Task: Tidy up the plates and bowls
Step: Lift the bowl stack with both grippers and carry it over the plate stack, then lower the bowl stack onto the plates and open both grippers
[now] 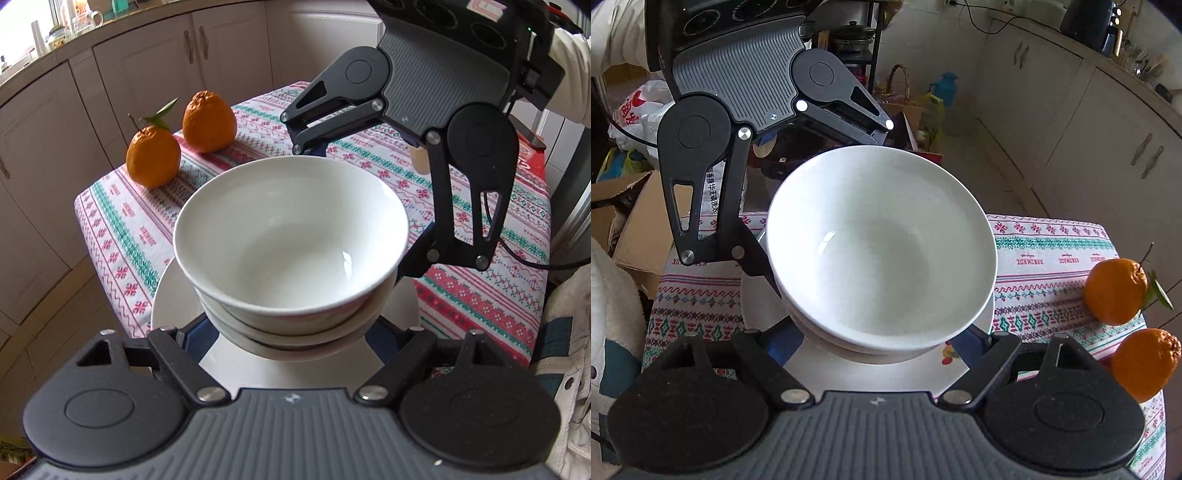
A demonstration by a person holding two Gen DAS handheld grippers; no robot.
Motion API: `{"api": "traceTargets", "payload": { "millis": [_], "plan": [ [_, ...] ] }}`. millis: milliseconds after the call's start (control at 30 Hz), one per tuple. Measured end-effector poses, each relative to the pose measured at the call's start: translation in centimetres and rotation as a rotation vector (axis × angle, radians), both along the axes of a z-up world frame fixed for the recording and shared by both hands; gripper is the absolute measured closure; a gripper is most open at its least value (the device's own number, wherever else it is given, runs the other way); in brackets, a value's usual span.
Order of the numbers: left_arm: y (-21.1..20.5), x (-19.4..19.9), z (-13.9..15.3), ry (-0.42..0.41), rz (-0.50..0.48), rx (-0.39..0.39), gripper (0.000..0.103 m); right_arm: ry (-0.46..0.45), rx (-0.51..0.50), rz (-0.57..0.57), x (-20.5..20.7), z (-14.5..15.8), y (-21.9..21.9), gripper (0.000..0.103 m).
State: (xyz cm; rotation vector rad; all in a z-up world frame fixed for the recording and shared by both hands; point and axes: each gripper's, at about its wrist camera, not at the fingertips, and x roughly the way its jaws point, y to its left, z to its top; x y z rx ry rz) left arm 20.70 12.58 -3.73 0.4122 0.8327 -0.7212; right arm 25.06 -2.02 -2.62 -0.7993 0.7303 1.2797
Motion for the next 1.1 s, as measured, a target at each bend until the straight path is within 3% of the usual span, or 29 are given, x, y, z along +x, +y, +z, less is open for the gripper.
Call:
{"api": "traceTargets", "payload": {
  "millis": [767,1000,1100],
  "plan": [
    [0.8,0.3,0.0,0.014,0.006,-0.024,0.017,0.039,0.026,-0.013,0.6,0.1,0.0,0.014],
    [0.8,-1.1,0.0,-0.053,0.038,-0.011,0.010,0.032,0.053,-0.037,0.0,0.5,-0.8,0.004],
    [0.9,-2.8,0.3,-0.131,0.098,-0.005,0.010,0.005,0.057,-0.064,-1.0,1.0,-1.7,0.004]
  ]
}}
